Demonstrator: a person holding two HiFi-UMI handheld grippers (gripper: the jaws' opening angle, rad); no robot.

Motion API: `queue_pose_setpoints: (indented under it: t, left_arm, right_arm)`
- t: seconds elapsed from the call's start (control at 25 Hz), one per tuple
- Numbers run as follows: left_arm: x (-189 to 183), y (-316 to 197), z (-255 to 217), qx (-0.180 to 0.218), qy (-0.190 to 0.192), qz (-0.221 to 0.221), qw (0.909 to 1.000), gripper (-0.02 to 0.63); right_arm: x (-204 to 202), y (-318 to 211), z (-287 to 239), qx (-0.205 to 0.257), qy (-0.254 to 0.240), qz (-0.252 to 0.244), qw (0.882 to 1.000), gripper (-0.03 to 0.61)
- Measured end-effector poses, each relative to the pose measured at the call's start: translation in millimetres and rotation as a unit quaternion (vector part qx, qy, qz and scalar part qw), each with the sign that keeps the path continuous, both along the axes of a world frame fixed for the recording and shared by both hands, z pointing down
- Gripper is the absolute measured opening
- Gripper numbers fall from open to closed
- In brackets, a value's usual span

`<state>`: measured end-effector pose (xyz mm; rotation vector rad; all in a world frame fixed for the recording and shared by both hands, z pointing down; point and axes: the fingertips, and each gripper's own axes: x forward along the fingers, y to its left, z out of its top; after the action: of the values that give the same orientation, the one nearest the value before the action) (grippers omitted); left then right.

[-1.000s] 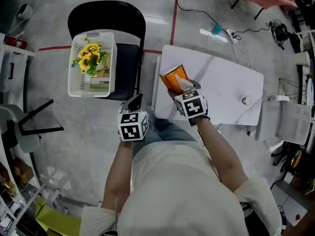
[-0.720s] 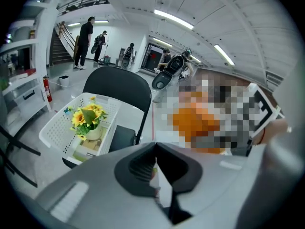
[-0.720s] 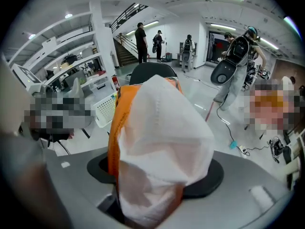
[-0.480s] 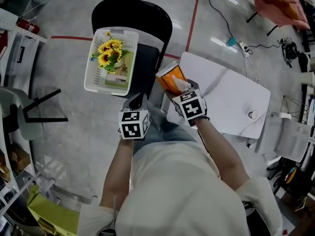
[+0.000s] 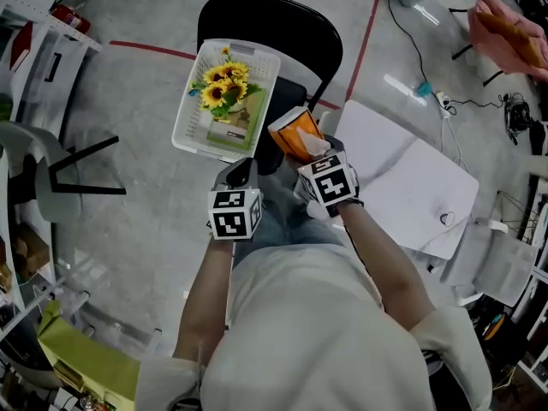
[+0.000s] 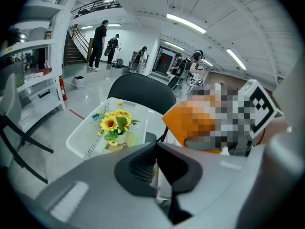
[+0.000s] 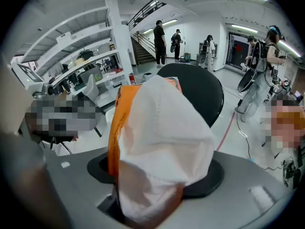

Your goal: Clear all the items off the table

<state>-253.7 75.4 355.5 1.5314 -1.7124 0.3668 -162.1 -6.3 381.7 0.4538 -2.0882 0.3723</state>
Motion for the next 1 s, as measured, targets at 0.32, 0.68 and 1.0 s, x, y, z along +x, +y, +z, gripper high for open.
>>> queue_pose_setpoints:
  t: [0.32,0.68,1.0]
  left_arm:
    - [-39.4,15.5,4.5,-0.005,0.002,-0.024,0.9997,0.009]
    - [-74.5,29.7,13.4,-0.010,0.008,-0.049,0.9987,0.009]
    - [-98.2,40.6,25.3,-0.019,0.018,-0.067,0.9974,0.009]
  right_arm:
    - [-48.8,10.9,5.8,-0.006,0.002,-0.028,1.000,0.357]
    - [-94.9,25.3,17.1,-0.014,0.007,-0.059,0.998,0.357]
    - [-130.5,36.0,31.2,-0.024,0.015,-0.086,0.996,0.357]
